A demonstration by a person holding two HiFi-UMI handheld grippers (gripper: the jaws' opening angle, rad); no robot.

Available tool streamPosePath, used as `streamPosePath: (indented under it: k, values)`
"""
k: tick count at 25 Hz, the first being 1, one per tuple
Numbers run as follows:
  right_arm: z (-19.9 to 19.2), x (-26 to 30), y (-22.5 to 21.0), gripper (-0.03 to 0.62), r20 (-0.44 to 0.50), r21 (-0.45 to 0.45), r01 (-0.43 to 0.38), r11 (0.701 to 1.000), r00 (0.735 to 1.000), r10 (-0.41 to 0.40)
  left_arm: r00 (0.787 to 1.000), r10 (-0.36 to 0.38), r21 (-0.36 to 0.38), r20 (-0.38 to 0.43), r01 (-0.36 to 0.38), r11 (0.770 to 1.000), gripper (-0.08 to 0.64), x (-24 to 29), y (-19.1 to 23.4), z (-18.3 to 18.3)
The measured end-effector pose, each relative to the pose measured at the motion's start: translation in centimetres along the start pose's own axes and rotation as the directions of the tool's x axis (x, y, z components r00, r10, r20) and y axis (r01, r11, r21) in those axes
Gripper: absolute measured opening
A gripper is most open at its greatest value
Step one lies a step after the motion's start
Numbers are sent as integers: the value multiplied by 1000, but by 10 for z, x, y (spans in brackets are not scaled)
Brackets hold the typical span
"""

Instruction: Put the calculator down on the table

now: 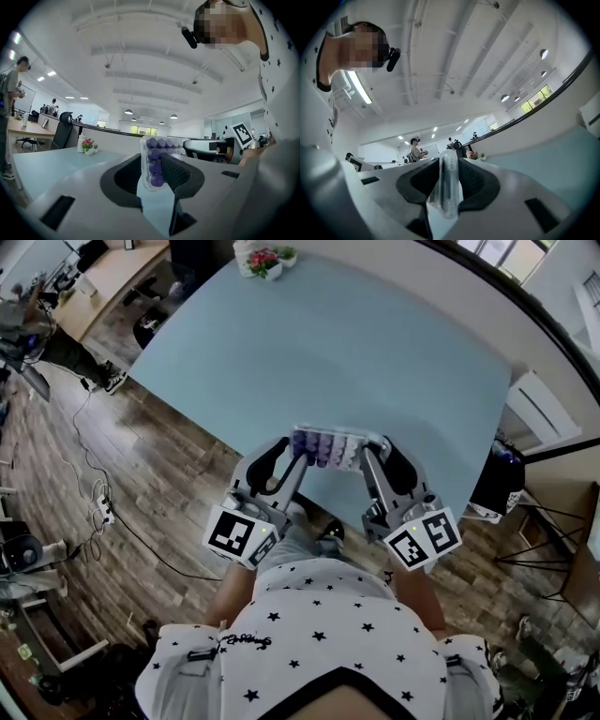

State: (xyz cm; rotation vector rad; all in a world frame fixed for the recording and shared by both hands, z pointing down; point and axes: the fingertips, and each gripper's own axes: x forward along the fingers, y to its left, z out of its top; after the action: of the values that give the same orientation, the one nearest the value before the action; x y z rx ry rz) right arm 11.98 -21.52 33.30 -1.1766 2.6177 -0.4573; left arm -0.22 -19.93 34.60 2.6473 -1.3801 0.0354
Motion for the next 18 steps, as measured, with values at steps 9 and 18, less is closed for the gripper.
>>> streamPosePath:
  k: [9, 18]
  values:
    - [-1, 49, -39, 121, -6, 23, 93, 995, 996, -93, 996, -82, -7, -42, 81, 997, 143, 56, 47, 1]
    - [-28, 88, -54, 121, -68, 45, 141, 989, 988, -138, 988, -115, -46, -106, 110, 993, 143, 75, 89, -22]
